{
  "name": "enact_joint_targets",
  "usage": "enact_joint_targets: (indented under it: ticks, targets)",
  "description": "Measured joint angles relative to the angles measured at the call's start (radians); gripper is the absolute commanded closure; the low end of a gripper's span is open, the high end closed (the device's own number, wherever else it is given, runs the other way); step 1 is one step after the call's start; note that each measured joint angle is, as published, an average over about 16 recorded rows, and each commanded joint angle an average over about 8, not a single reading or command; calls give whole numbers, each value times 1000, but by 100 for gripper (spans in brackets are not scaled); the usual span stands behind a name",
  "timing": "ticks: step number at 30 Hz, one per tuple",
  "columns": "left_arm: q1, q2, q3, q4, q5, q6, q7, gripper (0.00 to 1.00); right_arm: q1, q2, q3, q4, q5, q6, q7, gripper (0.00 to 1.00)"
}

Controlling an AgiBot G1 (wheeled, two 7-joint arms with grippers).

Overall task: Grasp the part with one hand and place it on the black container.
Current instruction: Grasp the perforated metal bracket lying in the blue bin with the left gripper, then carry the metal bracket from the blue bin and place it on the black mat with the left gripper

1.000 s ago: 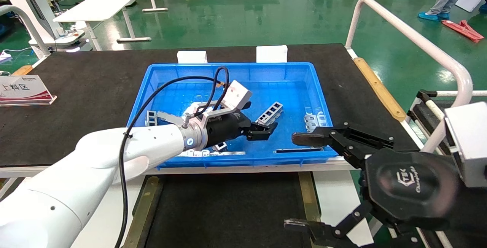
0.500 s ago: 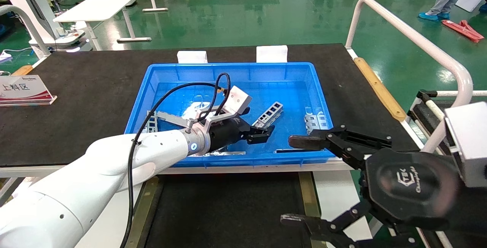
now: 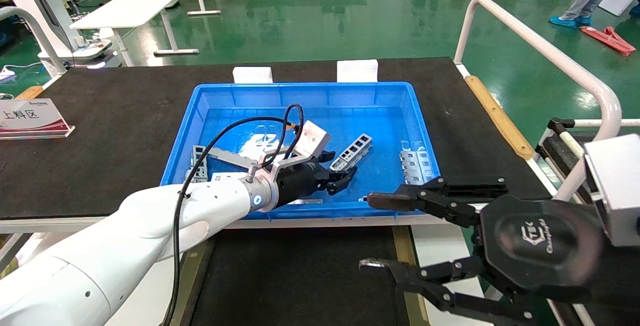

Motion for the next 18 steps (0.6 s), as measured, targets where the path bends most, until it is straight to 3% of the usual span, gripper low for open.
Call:
enact_joint_targets:
  ticks: [18]
  targets:
    - [-29, -5, 49, 24, -132, 14, 73, 100, 0, 0, -1, 0, 1, 1, -1, 100]
